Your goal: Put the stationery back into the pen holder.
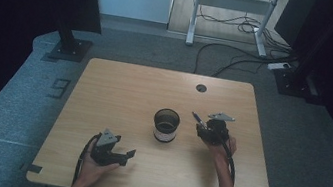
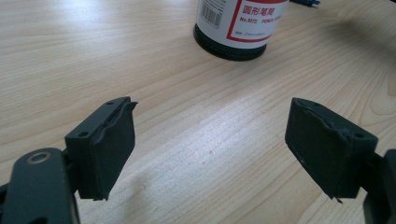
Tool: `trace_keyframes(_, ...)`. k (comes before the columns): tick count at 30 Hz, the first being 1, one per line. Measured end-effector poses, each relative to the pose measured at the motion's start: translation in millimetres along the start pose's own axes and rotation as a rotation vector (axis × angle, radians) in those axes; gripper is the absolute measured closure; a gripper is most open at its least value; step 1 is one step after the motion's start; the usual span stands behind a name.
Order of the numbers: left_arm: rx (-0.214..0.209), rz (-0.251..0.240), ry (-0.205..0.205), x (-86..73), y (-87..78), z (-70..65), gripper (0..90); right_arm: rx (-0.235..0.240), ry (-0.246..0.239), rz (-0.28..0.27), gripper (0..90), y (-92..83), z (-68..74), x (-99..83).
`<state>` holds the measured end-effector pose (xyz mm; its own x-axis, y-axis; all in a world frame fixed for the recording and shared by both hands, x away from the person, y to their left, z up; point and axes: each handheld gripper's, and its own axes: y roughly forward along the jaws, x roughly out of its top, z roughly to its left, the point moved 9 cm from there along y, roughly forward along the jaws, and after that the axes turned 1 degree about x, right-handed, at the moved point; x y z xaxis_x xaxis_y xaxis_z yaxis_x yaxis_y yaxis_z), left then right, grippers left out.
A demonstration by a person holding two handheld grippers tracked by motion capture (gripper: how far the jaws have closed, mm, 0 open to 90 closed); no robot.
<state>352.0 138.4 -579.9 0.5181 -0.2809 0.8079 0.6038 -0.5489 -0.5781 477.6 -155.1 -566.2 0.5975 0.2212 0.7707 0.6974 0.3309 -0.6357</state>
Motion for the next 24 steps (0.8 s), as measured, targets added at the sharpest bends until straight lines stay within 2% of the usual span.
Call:
trace_keyframes(3,-0.007,0.008,0.006,-1.0,0.9,-1.8,16.4,0.005,-0.010,-0.006,47.9,8.1,-0.1,6.7)
trace_keyframes(5,-0.010,0.014,0.006,-1.7,1.5,-2.8,16.4,0.007,-0.015,0.018,48.2,19.0,-1.6,11.8)
trace_keyframes(10,-0.012,0.024,0.013,-3.6,3.6,-3.7,16.4,0.002,-0.038,0.026,50.8,36.4,-3.0,20.5)
trace_keyframes(12,-0.013,0.026,0.016,-3.9,4.0,-3.9,16.4,0.005,-0.040,0.023,50.7,38.9,-3.0,21.9)
trace_keyframes(13,-0.003,0.028,0.024,-4.0,4.2,-2.7,16.4,0.005,-0.040,0.048,50.7,45.7,-3.2,22.8)
trace_keyframes(16,0.014,0.028,0.033,-3.6,3.0,-0.1,16.4,0.002,-0.039,0.030,52.5,52.4,-4.4,28.0)
trace_keyframes(24,0.019,0.021,0.024,-3.0,1.6,4.3,16.4,-0.011,-0.028,0.055,53.2,68.4,-12.2,27.7)
